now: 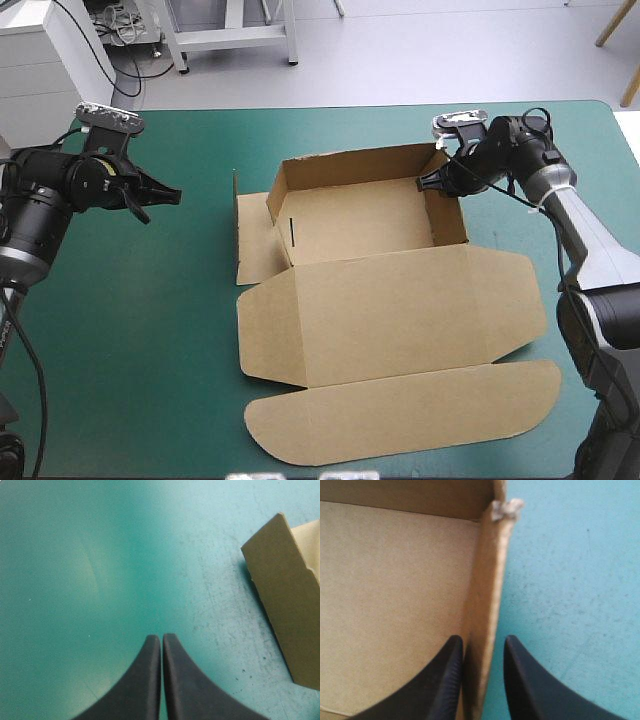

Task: Fold the box

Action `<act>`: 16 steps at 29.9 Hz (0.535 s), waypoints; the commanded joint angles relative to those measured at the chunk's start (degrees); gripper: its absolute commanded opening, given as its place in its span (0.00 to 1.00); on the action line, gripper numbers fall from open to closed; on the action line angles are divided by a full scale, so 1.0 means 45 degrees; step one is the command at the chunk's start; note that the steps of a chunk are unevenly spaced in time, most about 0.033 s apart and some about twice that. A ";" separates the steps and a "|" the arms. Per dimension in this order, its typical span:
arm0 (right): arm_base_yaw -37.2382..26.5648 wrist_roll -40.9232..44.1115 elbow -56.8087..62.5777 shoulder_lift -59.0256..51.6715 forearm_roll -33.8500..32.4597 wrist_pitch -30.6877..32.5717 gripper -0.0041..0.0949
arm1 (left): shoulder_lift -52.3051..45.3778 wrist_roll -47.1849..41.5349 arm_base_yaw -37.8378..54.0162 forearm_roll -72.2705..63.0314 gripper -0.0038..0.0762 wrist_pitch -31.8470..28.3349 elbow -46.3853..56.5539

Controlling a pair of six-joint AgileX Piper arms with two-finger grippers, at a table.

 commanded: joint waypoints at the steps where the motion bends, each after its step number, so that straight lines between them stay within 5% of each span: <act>1: -0.0044 -0.0023 -0.0834 -0.0654 -0.0251 -0.0071 0.49 | -0.0496 -0.0007 -0.0004 -0.0084 0.04 -0.0405 -0.0444; 16: -0.0044 0.0614 -0.2539 -0.1909 -0.0810 0.2371 0.57 | -0.0496 -0.0007 -0.0004 0.0028 0.04 0.0055 -0.0444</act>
